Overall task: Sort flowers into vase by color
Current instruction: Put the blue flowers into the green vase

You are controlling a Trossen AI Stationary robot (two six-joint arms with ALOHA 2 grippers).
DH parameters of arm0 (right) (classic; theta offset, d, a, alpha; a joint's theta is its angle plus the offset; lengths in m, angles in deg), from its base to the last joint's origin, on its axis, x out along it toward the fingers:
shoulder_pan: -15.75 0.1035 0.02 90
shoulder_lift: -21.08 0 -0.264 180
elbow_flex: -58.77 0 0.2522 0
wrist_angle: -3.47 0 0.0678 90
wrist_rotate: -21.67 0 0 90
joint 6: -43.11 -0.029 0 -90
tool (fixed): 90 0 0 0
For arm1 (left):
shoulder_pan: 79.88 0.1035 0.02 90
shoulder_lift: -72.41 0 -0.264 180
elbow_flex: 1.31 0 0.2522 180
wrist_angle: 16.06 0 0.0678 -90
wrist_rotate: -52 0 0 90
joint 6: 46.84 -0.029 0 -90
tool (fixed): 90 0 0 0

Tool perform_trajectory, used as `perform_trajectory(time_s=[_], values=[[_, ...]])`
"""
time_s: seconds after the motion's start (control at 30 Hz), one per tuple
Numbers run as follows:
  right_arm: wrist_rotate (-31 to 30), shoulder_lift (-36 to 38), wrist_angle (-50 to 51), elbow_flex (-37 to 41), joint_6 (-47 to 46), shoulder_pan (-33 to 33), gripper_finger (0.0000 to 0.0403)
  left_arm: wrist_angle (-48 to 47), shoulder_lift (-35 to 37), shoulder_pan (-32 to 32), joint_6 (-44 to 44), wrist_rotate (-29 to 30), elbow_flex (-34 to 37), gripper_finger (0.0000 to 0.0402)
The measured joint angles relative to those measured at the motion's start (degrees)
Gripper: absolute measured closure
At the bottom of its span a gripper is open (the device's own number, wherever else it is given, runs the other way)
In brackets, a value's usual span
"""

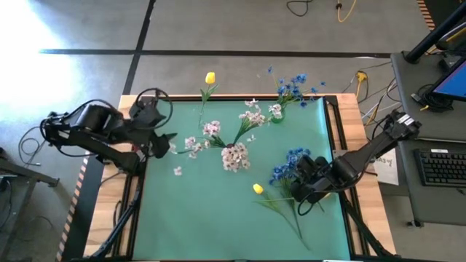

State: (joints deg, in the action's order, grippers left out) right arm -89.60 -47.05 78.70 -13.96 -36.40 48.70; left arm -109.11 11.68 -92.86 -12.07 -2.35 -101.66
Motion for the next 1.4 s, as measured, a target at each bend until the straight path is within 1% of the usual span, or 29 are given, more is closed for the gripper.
perform_trajectory(time_s=[0.1,0.2,0.3,0.47,0.6,0.67,0.93,1.03,1.23,1.4], values=[[-0.17,-0.70,-0.04,1.62,-0.44,0.00,0.0123,2.24,-0.41,-3.90,1.45,2.66,0.05,0.0070],[-0.18,-0.73,-0.05,2.61,-1.97,0.00,0.0096,4.06,-1.07,-9.30,3.00,7.23,0.68,0.0070],[-0.15,-0.73,0.12,3.20,-2.42,0.00,0.0077,4.34,-2.05,-15.25,5.89,11.90,1.68,0.0070],[1.56,-0.73,3.39,4.36,-2.61,-0.68,0.0071,4.74,-4.00,-24.03,12.68,17.78,4.69,0.0070],[3.42,-0.73,4.03,6.68,-2.61,-1.74,0.0076,5.38,-6.41,-28.34,17.95,21.89,6.79,0.0070],[4.70,-0.75,4.01,8.16,-2.60,-2.10,0.0076,6.26,-7.80,-29.49,18.90,23.29,7.72,0.0070],[7.81,-0.75,2.59,13.95,-3.95,-2.14,0.0076,6.84,-13.22,-30.13,20.04,23.81,7.61,0.0070],[7.78,-0.78,0.84,15.75,-3.71,-2.14,0.0076,6.85,-14.28,-30.13,19.97,24.07,6.68,0.0070],[6.57,-1.80,-5.95,19.26,0.90,-2.23,0.0077,6.77,-14.85,-30.13,19.80,26.03,6.45,0.0070],[6.25,-2.91,-7.31,21.29,1.16,-2.25,0.0077,6.46,-14.46,-30.13,19.78,27.66,6.49,0.0070]])
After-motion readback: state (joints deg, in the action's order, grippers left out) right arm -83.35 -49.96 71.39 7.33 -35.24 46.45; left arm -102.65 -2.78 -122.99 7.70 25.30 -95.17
